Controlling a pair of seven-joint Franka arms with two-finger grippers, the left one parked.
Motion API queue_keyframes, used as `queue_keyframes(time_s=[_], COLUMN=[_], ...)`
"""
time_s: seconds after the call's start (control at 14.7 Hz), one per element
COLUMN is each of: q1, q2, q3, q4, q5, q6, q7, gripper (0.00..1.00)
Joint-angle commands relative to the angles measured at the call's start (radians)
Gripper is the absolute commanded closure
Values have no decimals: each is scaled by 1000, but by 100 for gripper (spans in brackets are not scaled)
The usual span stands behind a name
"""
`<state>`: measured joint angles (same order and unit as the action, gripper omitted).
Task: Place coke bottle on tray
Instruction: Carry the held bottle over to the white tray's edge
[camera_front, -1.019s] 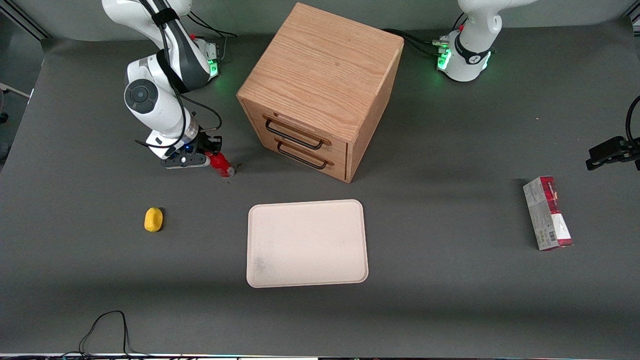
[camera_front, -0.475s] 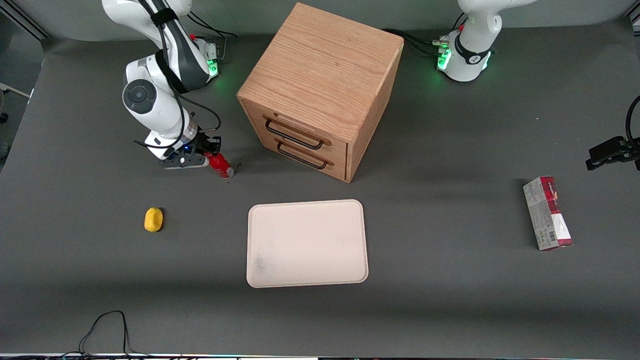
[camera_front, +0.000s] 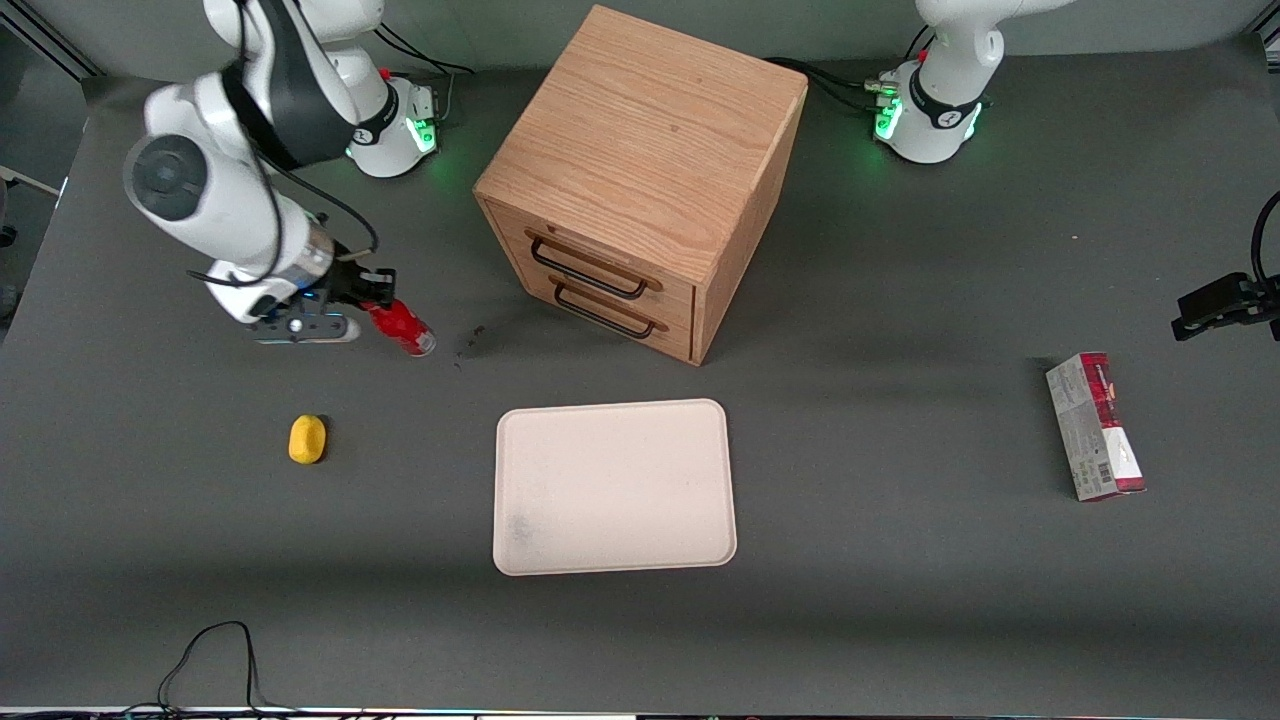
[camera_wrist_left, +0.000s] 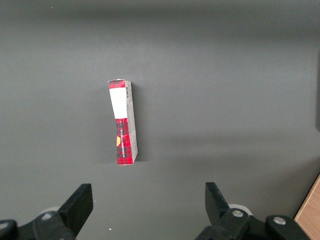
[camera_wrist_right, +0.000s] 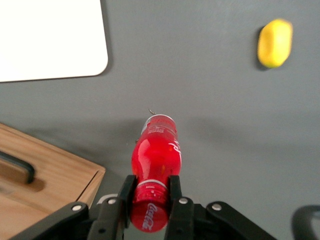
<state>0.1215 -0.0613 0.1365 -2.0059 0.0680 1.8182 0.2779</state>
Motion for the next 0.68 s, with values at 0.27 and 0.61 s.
queue_keyframes(time_s=[0.27, 0.61], q1=[-29, -26], q2=[246, 438], q3=[-20, -18], q4=[681, 949], q5=[7, -4], q6=[-489, -576], q7=[3, 67], gripper=[100, 100])
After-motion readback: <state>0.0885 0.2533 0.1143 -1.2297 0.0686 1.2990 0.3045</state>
